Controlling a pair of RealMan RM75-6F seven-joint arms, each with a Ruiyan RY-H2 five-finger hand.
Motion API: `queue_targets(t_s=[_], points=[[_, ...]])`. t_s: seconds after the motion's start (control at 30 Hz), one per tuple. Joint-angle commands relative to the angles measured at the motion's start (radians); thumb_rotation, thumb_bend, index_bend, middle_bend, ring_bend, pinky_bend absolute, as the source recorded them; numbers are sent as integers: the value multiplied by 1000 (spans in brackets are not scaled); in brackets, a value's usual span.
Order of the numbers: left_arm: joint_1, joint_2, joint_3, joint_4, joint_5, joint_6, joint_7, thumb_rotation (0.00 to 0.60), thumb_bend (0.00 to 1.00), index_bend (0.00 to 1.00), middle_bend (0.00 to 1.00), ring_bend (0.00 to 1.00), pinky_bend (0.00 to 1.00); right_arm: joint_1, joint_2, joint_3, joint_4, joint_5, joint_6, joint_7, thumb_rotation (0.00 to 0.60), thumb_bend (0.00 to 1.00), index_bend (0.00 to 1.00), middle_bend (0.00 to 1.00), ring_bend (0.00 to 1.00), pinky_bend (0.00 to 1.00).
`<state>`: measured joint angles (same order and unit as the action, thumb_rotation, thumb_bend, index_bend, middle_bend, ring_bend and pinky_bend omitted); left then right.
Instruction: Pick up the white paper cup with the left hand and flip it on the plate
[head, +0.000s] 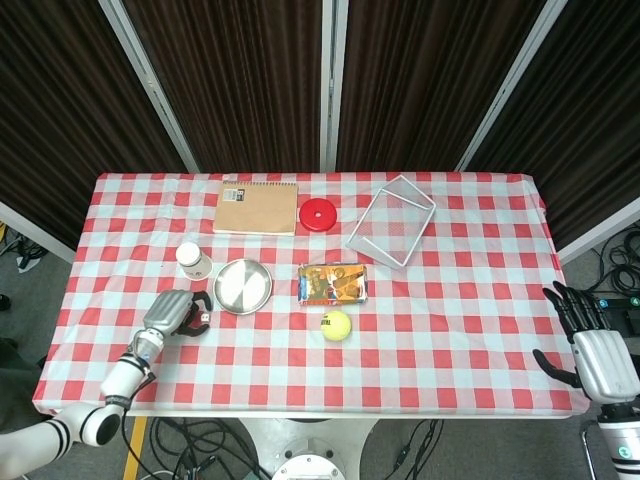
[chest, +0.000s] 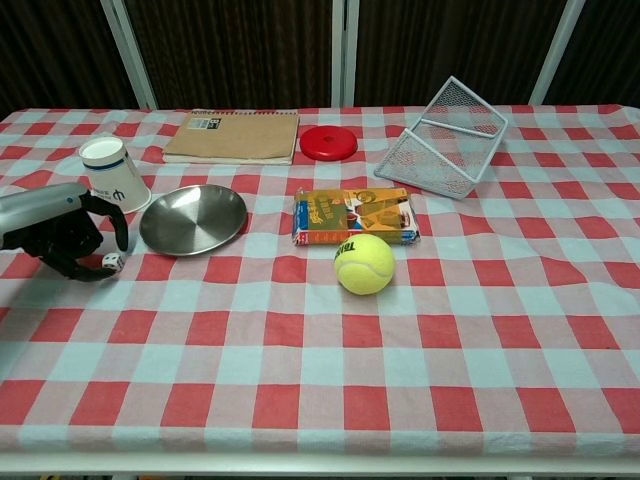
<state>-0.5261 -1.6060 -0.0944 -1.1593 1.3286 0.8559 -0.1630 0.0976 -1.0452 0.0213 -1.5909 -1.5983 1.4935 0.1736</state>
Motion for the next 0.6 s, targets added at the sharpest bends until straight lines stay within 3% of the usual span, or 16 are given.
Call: queue_targets(t_s=[0.03, 0.4, 0.6], points=[[-5, -8, 2, 13, -10, -5, 10, 600, 288, 482, 856, 830, 892, -1, 0, -1, 1, 0, 1, 1, 600, 168, 0, 14, 0, 0], [-12, -5, 6, 11, -8, 1, 4, 600, 395, 566, 857, 830, 892, -8, -3, -7, 14, -3, 3, 11, 600, 168, 0, 14, 0, 0], [-19, 20, -23, -35, 4, 49, -15, 600, 397, 584, 858, 831, 892, -9, -2, -6, 16, -2, 2, 14, 600, 168, 0, 14, 0, 0]])
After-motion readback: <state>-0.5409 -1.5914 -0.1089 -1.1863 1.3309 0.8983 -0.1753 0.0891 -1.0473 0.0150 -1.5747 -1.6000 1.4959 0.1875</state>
